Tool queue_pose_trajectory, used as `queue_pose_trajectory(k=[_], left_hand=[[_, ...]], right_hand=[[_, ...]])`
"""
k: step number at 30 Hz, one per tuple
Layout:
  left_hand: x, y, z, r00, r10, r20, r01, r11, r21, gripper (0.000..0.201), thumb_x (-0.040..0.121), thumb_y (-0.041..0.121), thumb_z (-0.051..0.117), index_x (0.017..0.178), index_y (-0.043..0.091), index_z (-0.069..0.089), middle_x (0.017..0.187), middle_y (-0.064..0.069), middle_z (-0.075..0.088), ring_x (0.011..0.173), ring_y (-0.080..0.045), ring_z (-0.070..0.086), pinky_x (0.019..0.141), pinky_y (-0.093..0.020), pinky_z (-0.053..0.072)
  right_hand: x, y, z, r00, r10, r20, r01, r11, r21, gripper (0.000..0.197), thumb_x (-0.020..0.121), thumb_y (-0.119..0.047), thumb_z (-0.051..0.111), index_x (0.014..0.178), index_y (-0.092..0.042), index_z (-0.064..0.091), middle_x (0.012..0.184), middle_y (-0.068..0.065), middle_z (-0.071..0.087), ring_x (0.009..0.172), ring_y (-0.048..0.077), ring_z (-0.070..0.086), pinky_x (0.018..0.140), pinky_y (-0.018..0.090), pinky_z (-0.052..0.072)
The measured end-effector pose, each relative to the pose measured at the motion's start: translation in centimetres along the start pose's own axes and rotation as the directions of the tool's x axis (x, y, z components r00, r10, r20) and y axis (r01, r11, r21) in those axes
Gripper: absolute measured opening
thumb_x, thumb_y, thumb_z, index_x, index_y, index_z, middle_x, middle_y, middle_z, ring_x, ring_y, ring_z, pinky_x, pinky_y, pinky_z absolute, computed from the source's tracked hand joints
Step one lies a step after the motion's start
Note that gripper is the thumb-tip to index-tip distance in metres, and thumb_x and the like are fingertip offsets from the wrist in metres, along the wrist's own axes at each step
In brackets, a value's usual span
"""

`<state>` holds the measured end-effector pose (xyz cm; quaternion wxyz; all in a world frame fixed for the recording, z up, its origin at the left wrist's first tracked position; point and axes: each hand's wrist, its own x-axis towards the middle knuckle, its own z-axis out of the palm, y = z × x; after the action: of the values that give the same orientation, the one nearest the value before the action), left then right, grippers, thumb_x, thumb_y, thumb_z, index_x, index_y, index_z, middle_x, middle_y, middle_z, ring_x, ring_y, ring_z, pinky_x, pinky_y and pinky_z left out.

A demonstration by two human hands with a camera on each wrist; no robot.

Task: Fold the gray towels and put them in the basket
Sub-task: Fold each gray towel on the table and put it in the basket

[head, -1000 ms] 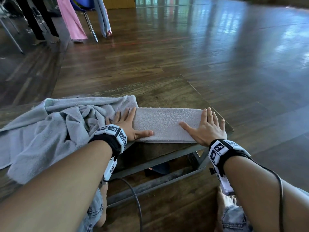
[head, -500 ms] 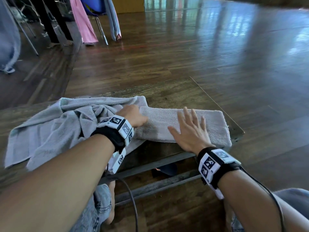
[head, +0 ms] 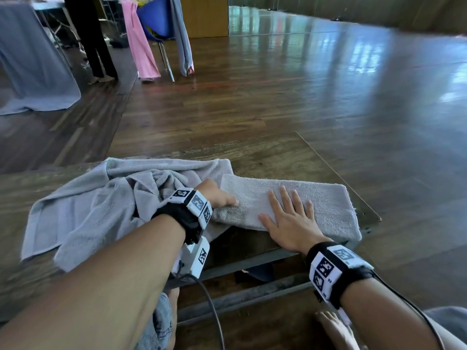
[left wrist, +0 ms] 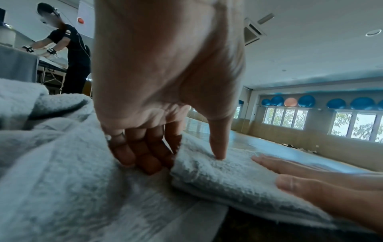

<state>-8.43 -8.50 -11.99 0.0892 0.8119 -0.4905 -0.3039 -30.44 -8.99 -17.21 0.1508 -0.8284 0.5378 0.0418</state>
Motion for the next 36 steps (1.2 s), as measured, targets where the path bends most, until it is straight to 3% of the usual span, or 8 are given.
queue_pose_trajectory(k=[5,8,11,15,17,21,31,36], left_hand=[[-0.7,2.1,-0.1,0.993,0.067,-0.100,-0.070,0.997,-0.033,0.029,0.073,0.033,0.076,0.077,0.013,0.055,0.070,0.000,0.056,0.059,-0.015,0.053,0.050,-0.024,0.037],[-1.6,4.1,0.2,0.941,0.241,-0.239,-0.242,0.970,0.025,0.033,0.078,0.027,0.068,0.068,0.018,0.038,0.067,0.002,0.046,0.057,-0.017,0.044,0.050,-0.029,0.029],[-3.3,7.2,1.1,0.854,0.426,-0.298,-0.456,0.889,-0.035,0.024,0.083,0.025,0.065,0.073,0.017,0.045,0.075,-0.002,0.056,0.071,-0.023,0.055,0.058,-0.031,0.035],[-5.8,10.8,3.0,0.754,0.654,-0.063,-0.638,0.707,-0.304,0.020,0.087,0.029,0.068,0.101,0.018,0.060,0.102,-0.002,0.067,0.093,-0.019,0.064,0.082,-0.036,0.052],[-6.5,11.7,4.4,0.708,0.702,0.078,-0.639,0.684,-0.351,0.029,0.087,0.028,0.068,0.113,0.018,0.062,0.114,-0.002,0.067,0.105,-0.017,0.064,0.094,-0.034,0.052],[-6.0,11.9,6.5,0.666,0.745,0.021,-0.738,0.663,-0.127,0.040,0.084,0.029,0.072,0.121,0.019,0.060,0.127,-0.001,0.060,0.118,-0.017,0.055,0.104,-0.034,0.044],[-3.4,11.1,9.8,0.671,0.717,0.187,-0.732,0.601,0.321,0.073,0.079,0.058,0.068,0.142,0.038,0.038,0.159,0.002,0.027,0.145,-0.020,0.031,0.118,-0.045,0.027],[-3.2,11.0,9.4,0.700,0.689,0.188,-0.701,0.614,0.363,0.054,0.081,0.051,0.064,0.130,0.041,0.045,0.145,0.010,0.040,0.134,-0.016,0.043,0.111,-0.050,0.034]], right_hand=[[0.4,-0.1,-0.5,1.000,-0.005,-0.008,0.006,0.998,0.059,0.074,0.101,-0.062,0.025,0.162,-0.028,0.003,0.170,0.004,-0.012,0.155,0.030,-0.015,0.122,0.055,-0.007],[0.8,0.1,-2.3,0.991,-0.003,-0.131,0.044,0.951,0.307,0.057,0.101,-0.055,0.032,0.148,-0.023,0.039,0.158,0.010,0.038,0.147,0.032,0.031,0.118,0.053,0.025],[0.5,1.2,-4.8,0.968,0.156,-0.198,0.074,0.575,0.815,0.056,0.104,-0.057,0.029,0.135,-0.019,0.055,0.130,0.006,0.065,0.122,0.025,0.058,0.103,0.044,0.044],[-0.7,4.6,-6.7,0.961,0.266,-0.082,0.041,0.155,0.987,0.068,0.096,-0.071,0.039,0.109,-0.014,0.073,0.098,0.009,0.079,0.085,0.025,0.075,0.075,0.040,0.059],[-1.3,6.1,-6.6,0.948,0.318,-0.008,0.011,-0.006,1.000,0.042,0.096,-0.045,0.063,0.101,-0.005,0.075,0.094,0.018,0.077,0.073,0.026,0.074,0.064,0.038,0.061],[-2.1,9.2,-5.7,0.896,0.444,-0.025,-0.014,0.084,0.996,0.016,0.085,0.013,0.059,0.084,0.001,0.069,0.070,0.013,0.075,0.060,0.024,0.074,0.049,0.030,0.056],[-2.7,12.8,-5.5,0.786,0.606,-0.126,-0.167,0.405,0.899,0.063,0.081,-0.010,0.078,0.137,-0.013,0.049,0.108,0.000,0.063,0.102,0.021,0.066,0.094,0.040,0.057],[-3.6,12.2,-5.8,0.809,0.563,-0.170,-0.287,0.629,0.722,0.018,0.083,-0.010,0.067,0.100,-0.012,0.067,0.096,0.000,0.064,0.088,0.016,0.062,0.076,0.031,0.057]])
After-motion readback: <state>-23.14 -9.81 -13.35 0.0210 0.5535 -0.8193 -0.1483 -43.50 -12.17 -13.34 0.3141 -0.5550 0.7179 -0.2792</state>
